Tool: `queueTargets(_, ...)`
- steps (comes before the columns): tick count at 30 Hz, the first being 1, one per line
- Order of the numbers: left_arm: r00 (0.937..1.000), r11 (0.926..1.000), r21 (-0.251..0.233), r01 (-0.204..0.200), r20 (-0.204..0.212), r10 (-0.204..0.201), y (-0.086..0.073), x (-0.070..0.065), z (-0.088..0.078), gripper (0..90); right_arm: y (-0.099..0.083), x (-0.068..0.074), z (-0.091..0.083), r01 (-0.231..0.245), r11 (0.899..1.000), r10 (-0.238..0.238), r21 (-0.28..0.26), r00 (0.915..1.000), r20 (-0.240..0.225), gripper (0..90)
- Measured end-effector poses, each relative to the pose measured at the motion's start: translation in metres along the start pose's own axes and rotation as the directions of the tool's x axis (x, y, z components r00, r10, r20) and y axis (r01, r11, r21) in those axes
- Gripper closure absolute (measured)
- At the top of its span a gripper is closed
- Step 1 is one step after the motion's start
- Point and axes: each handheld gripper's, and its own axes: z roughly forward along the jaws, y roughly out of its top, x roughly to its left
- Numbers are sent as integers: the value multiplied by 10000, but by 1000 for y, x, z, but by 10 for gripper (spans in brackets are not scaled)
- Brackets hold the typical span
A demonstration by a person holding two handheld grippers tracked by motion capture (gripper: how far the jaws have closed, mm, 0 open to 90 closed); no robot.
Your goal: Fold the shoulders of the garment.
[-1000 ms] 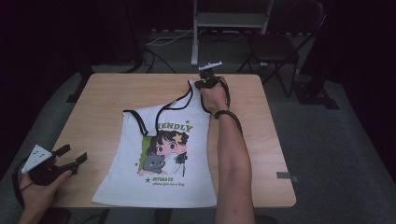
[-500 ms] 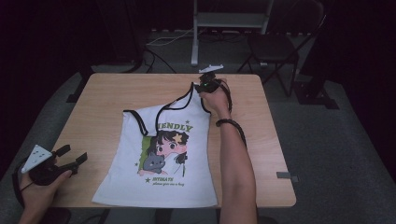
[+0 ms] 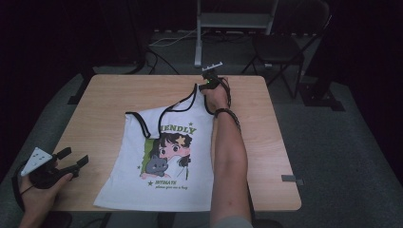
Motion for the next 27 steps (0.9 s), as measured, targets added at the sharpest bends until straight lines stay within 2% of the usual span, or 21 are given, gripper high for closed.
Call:
queueTargets(3, 10000, 10000, 20, -38, -19, 39, 0, -1, 0, 221, -1, -1, 7, -31, 10000, 31, 63, 10000, -72, 418)
queueTargets(5, 10000, 10000, 48, -71, -39, 72, 0, -1, 0, 221, -3, 1, 9, 160, 9998, -159, 132, 9999, -51, 485)
queueTargets(9, 10000, 10000, 35, -74, -61, 74, 0, -1, 0, 222, -5, 3, 9, 163, 9998, -161, 92, 9996, -215, 617)
queueTargets(11, 9999, 10000, 14, -82, -61, 82, 0, -2, 0, 221, -5, 5, 8, 112, 9999, -112, -1, 9990, -424, 710)
queueTargets(14, 9999, 9999, 15, -106, -76, 106, 0, -2, 0, 221, -4, 6, 4, -33, 10000, 31, -34, 9978, -669, 788)
queueTargets(18, 9999, 9999, 4, -115, -57, 115, 0, -2, 0, 221, -1, 8, -5, -134, 9994, 105, -334, 9962, -865, 807)
queueTargets(21, 9999, 9999, 7, -143, -40, 143, 0, -2, 0, 221, 1, 11, -12, -86, 9982, 26, -587, 9948, -1019, 808)
queueTargets(22, 9998, 9998, 24, -195, -37, 196, 0, -3, 0, 221, 3, 13, -19, 69, 9975, -145, -709, 9940, -1081, 808)
queueTargets(27, 9998, 9998, 2, -185, -19, 185, 0, -3, 0, 221, 2, 17, -29, 257, 9969, -336, -740, 9938, -1064, 808)
